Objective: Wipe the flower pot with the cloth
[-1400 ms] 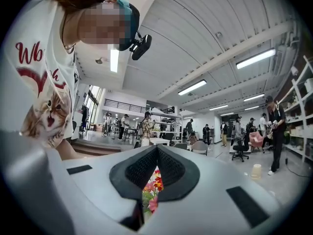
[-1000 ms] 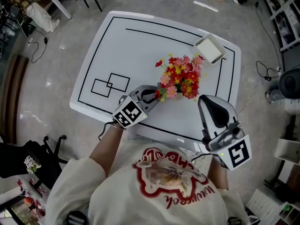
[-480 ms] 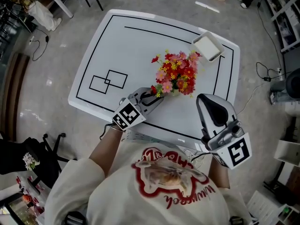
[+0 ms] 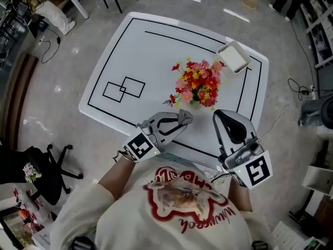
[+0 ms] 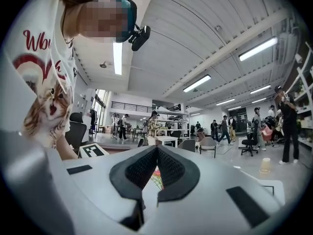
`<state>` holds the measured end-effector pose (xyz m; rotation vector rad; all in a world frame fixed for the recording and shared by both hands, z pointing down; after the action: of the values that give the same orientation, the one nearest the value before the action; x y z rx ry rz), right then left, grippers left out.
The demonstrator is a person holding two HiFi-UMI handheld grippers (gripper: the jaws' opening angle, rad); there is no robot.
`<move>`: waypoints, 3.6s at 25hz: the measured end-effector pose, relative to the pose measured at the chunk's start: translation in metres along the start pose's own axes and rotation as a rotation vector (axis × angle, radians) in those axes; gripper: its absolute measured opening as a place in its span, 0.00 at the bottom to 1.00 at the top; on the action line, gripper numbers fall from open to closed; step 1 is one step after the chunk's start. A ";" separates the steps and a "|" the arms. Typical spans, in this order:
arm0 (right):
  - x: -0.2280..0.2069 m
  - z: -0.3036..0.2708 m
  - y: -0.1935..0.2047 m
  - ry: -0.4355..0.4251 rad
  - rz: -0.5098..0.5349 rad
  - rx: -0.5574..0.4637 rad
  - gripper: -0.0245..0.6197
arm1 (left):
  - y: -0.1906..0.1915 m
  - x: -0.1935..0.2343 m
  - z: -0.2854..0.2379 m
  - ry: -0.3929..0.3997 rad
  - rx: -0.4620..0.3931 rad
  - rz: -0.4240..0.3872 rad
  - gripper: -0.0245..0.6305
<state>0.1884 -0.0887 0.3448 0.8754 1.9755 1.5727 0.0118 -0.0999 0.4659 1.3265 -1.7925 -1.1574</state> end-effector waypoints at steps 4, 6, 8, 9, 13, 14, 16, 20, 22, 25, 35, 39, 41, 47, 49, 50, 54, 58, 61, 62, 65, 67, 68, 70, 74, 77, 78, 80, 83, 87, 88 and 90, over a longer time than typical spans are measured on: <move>-0.002 -0.005 0.001 0.009 -0.006 -0.012 0.04 | -0.045 -0.002 0.018 -0.015 -0.036 -0.143 0.10; -0.001 -0.005 -0.001 0.015 -0.017 -0.021 0.04 | -0.069 0.003 0.031 -0.050 -0.062 -0.140 0.10; 0.001 -0.004 -0.004 0.017 -0.019 -0.032 0.04 | -0.089 0.008 0.041 -0.099 -0.100 -0.101 0.10; 0.001 -0.003 -0.006 0.019 -0.016 -0.037 0.04 | -0.099 0.011 0.045 -0.125 -0.144 -0.068 0.10; 0.002 -0.004 -0.014 0.030 -0.010 -0.055 0.04 | -0.116 0.017 0.049 -0.179 -0.139 -0.068 0.10; 0.003 -0.005 -0.015 0.029 -0.008 -0.058 0.04 | -0.115 0.016 0.048 -0.182 -0.094 -0.102 0.10; 0.007 -0.008 -0.018 0.028 0.001 -0.056 0.04 | -0.113 0.015 0.050 -0.182 -0.083 -0.121 0.10; 0.022 -0.019 -0.014 0.032 0.010 -0.032 0.04 | -0.107 0.014 0.067 -0.172 -0.225 0.000 0.10; 0.036 -0.023 -0.014 0.036 0.010 -0.029 0.04 | -0.103 0.013 0.081 -0.179 -0.290 0.043 0.10; 0.072 -0.022 -0.014 0.036 0.002 -0.022 0.04 | -0.093 -0.001 0.109 -0.191 -0.278 0.015 0.10; 0.233 -0.011 -0.040 0.095 0.033 -0.068 0.04 | -0.050 -0.078 0.230 -0.210 -0.290 -0.037 0.10; 0.294 0.008 -0.037 0.164 0.005 -0.073 0.04 | -0.030 -0.119 0.263 -0.145 -0.257 -0.036 0.10; 0.316 0.018 -0.038 0.190 -0.004 -0.077 0.04 | -0.023 -0.136 0.275 -0.116 -0.236 -0.035 0.10; 0.363 0.045 -0.045 0.227 0.017 -0.082 0.04 | -0.025 -0.178 0.295 -0.059 -0.281 -0.053 0.10; 0.375 0.054 -0.046 0.235 0.018 -0.084 0.04 | -0.026 -0.192 0.299 -0.039 -0.292 -0.049 0.10; 0.381 0.060 -0.046 0.241 0.019 -0.088 0.04 | -0.026 -0.200 0.301 -0.027 -0.298 -0.046 0.10; 0.396 0.084 -0.048 0.263 0.027 -0.122 0.04 | -0.029 -0.224 0.304 -0.021 -0.312 -0.064 0.10; 0.410 0.109 -0.048 0.261 0.037 -0.132 0.04 | -0.033 -0.248 0.312 -0.052 -0.296 -0.104 0.10; 0.419 0.131 -0.044 0.254 0.026 -0.147 0.04 | -0.036 -0.269 0.315 -0.080 -0.312 -0.082 0.10; 0.423 0.139 -0.041 0.253 0.020 -0.150 0.04 | -0.037 -0.278 0.315 -0.085 -0.318 -0.070 0.10; 0.439 0.171 -0.034 0.250 0.019 -0.148 0.04 | -0.040 -0.314 0.314 -0.093 -0.330 -0.056 0.10; 0.451 0.195 -0.028 0.248 0.025 -0.147 0.04 | -0.040 -0.343 0.311 -0.095 -0.341 -0.054 0.10; 0.458 0.207 -0.023 0.248 0.025 -0.146 0.04 | -0.040 -0.358 0.308 -0.093 -0.347 -0.052 0.10; 0.471 0.232 -0.013 0.244 0.017 -0.138 0.04 | -0.038 -0.392 0.304 -0.092 -0.348 -0.047 0.10; 0.502 0.272 0.005 0.220 0.000 -0.114 0.04 | -0.028 -0.452 0.307 -0.102 -0.320 -0.023 0.10; 0.529 0.285 0.010 0.188 -0.005 -0.108 0.04 | -0.018 -0.486 0.320 -0.119 -0.295 -0.003 0.10; 0.536 0.287 0.011 0.179 -0.007 -0.109 0.04 | -0.016 -0.493 0.324 -0.127 -0.290 0.002 0.10; 0.545 0.292 0.012 0.168 -0.005 -0.113 0.04 | -0.015 -0.503 0.331 -0.140 -0.281 0.003 0.10; 0.554 0.299 0.010 0.170 0.005 -0.117 0.04 | -0.015 -0.512 0.337 -0.155 -0.277 -0.016 0.10; 0.565 0.307 0.007 0.181 -0.001 -0.124 0.04 | -0.016 -0.522 0.343 -0.138 -0.277 -0.014 0.10; 0.569 0.308 0.006 0.180 -0.014 -0.127 0.04 | -0.017 -0.524 0.345 -0.132 -0.279 -0.016 0.10; 0.576 0.308 0.000 0.176 -0.027 -0.148 0.04 | -0.020 -0.525 0.353 -0.125 -0.290 -0.028 0.10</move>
<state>0.0068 0.5359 0.2898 0.6690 1.9482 1.8080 -0.1235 0.4982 0.3090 1.1333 -1.6194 -1.4802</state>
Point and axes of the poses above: the fingertips, and each gripper's own axes: z backward along the fingers, x to its left, y out of its underside, the point moved 8 cm from there along z, backward along the fingers, and after that the axes turned 14 degrees about x, right-handed, at the moved point
